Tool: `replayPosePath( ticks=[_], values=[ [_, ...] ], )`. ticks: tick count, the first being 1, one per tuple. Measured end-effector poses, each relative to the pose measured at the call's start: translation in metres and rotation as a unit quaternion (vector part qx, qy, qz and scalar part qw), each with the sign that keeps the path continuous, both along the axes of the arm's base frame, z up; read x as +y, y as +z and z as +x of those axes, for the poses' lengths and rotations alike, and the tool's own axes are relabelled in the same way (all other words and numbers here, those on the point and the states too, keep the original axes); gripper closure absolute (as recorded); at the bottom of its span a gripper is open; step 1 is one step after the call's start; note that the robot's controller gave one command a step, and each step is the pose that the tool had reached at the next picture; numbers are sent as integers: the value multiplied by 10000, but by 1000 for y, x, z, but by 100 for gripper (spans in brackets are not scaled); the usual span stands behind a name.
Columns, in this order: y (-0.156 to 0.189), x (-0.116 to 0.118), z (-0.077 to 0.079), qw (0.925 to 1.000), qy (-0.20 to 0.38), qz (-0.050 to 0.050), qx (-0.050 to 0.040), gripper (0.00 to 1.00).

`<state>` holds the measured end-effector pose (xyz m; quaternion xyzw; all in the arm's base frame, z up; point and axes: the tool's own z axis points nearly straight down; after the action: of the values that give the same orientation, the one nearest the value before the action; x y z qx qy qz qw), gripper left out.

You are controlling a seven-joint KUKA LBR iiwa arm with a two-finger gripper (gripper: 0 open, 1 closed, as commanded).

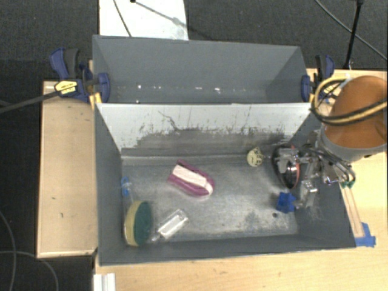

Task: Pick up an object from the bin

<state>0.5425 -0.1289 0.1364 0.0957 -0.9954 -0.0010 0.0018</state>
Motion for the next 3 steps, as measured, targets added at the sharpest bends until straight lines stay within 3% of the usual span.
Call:
replayPosePath(
  ticks=[1,2,3],
  values=[
    [-60,-15,44,9971,762,55,-49,0],
    [-58,-14,45,9970,772,61,-59,100],
    [72,-15,-2,9963,855,-23,-72,100]
  ],
)
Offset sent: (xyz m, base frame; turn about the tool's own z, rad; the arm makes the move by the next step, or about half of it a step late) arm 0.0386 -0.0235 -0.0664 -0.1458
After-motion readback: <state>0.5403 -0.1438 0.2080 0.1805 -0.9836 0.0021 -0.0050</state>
